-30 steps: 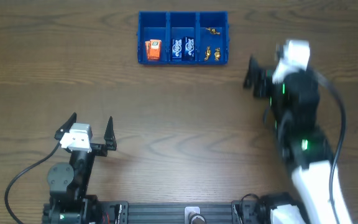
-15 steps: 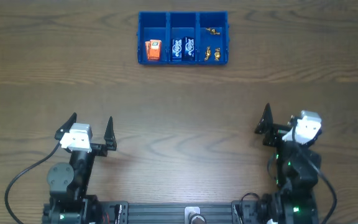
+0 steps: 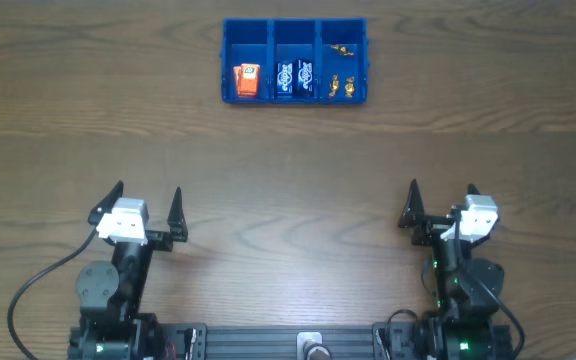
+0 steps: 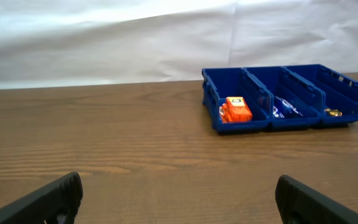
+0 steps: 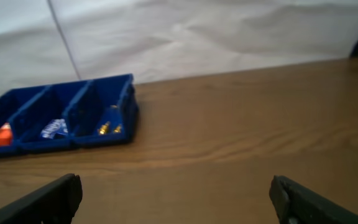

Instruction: Sort Candies Into Trays

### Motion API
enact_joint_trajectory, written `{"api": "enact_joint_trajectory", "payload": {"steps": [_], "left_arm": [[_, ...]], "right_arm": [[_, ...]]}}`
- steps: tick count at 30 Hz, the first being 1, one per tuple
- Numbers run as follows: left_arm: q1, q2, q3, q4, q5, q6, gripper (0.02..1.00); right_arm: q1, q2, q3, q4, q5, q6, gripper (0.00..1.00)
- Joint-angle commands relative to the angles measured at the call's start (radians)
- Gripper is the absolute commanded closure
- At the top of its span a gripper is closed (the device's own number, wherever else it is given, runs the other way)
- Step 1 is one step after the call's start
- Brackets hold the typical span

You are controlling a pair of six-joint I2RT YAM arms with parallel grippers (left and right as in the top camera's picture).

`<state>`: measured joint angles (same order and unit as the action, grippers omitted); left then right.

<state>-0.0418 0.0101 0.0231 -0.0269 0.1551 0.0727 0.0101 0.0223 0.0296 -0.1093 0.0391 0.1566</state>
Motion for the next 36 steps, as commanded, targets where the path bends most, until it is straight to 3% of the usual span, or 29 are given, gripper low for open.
{"api": "enact_joint_trajectory", "payload": {"steps": [1, 6, 36], "left_arm": [[0.004, -0.006, -0.018, -0.035, 0.019, 0.002, 0.02], [0.004, -0.006, -0.018, -0.035, 0.019, 0.002, 0.02], [0.004, -0.006, -0.018, -0.035, 0.019, 0.002, 0.023]], "right_arm": [[-0.004, -0.02, -0.023, 0.032, -0.038, -0.043, 0.003], [-0.004, -0.02, -0.023, 0.033, -0.039, -0.084, 0.003], [-0.006, -0.019, -0.022, 0.029, -0.064, -0.079, 0.003]]}}
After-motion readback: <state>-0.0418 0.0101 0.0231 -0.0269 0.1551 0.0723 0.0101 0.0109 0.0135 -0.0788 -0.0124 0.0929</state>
